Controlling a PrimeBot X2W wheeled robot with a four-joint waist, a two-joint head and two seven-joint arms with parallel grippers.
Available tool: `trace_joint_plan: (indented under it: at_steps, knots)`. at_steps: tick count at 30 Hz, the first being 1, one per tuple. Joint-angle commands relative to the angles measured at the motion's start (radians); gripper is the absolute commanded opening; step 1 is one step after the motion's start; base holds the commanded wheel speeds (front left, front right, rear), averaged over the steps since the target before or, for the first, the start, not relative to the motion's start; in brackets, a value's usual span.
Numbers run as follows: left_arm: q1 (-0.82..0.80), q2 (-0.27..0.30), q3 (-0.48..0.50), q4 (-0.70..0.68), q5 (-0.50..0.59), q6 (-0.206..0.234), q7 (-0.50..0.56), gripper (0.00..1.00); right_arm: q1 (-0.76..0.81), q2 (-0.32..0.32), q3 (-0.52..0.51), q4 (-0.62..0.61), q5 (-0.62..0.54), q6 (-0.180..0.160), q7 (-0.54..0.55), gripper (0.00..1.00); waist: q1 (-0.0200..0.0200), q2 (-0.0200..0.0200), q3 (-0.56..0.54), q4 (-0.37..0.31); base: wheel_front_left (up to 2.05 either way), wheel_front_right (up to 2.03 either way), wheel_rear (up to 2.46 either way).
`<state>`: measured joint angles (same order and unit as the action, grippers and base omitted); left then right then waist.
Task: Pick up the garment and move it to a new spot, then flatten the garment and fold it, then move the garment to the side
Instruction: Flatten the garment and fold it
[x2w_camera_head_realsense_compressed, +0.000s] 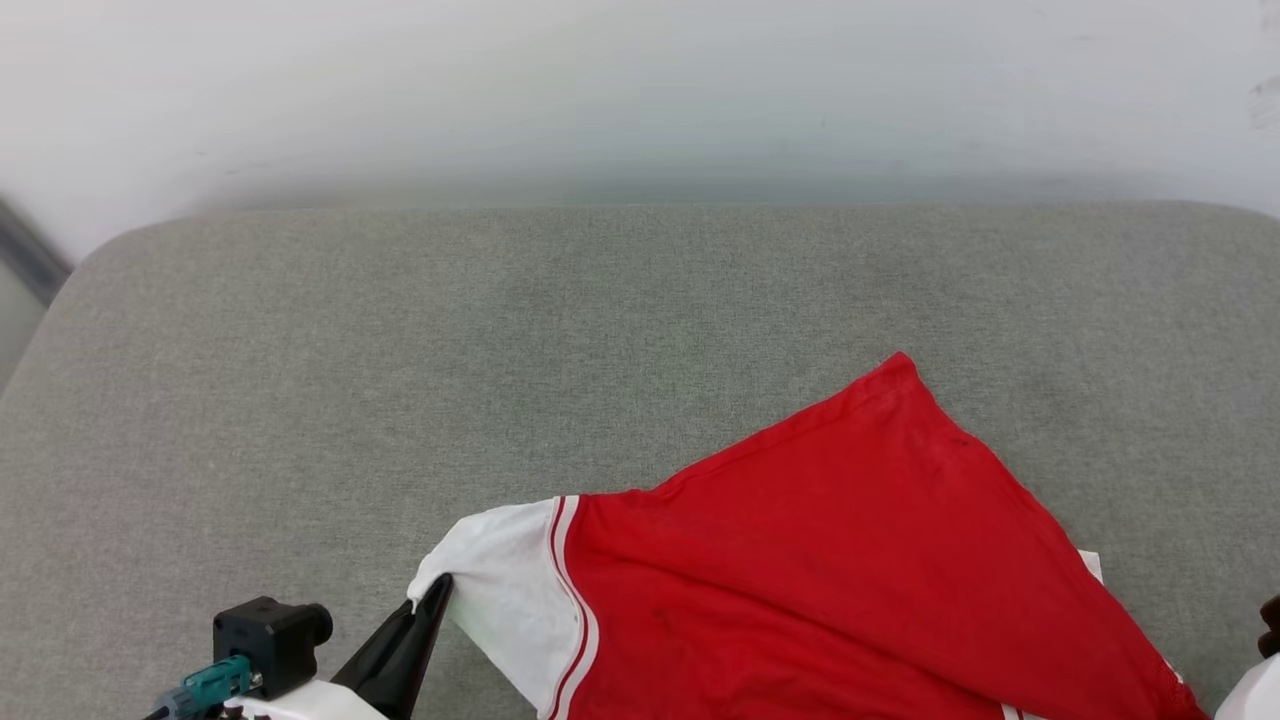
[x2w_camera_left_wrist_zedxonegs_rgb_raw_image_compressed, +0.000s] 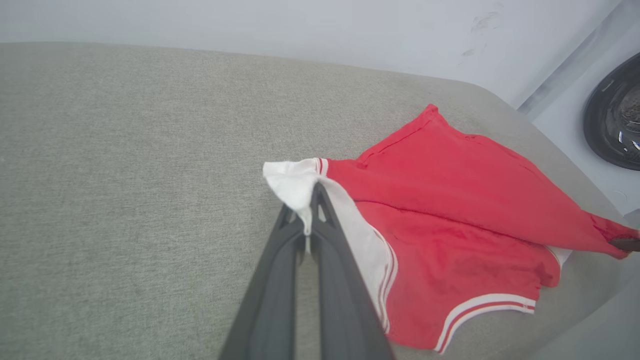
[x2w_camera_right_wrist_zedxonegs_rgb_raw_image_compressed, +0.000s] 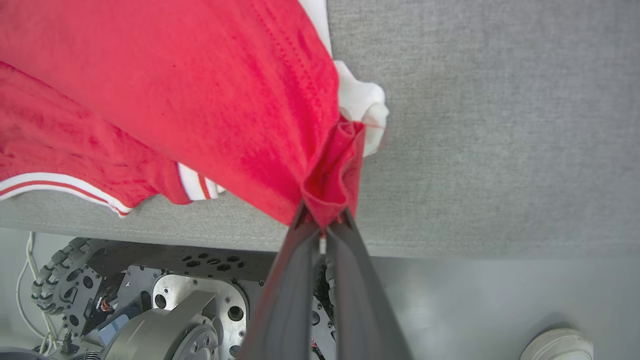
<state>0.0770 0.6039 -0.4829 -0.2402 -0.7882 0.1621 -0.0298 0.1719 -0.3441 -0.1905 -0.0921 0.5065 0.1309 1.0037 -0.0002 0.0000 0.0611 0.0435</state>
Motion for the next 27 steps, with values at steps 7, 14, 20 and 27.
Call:
trace_joint_plan:
  at_steps: [7,14,20,27]
  knots:
    - [0.006,0.004,-0.008,-0.01,0.014,0.009,-0.004,0.0,-0.023,-0.001,0.003,-0.014,0.006,0.0,-0.018,1.0,0.0002,0.0,0.008,0.017,0.0,0.0,0.0]
    - [-0.026,0.02,-0.017,-0.038,0.045,0.015,0.012,0.0,-0.165,-0.02,0.045,-0.091,0.042,0.0,0.007,1.0,0.0002,0.0,0.059,0.054,0.0,0.0,0.0]
    - [-0.076,0.018,-0.034,-0.078,0.071,0.006,0.026,0.0,-0.377,-0.028,0.125,-0.112,0.017,0.0,0.074,1.0,0.0002,0.0,0.151,0.111,0.0,0.0,0.0]
    - [-0.159,-0.014,-0.069,-0.092,0.101,-0.02,0.043,0.0,-0.626,-0.053,0.165,0.055,-0.074,0.0,0.122,1.0,0.0002,0.0,0.264,0.211,0.0,0.0,0.0]
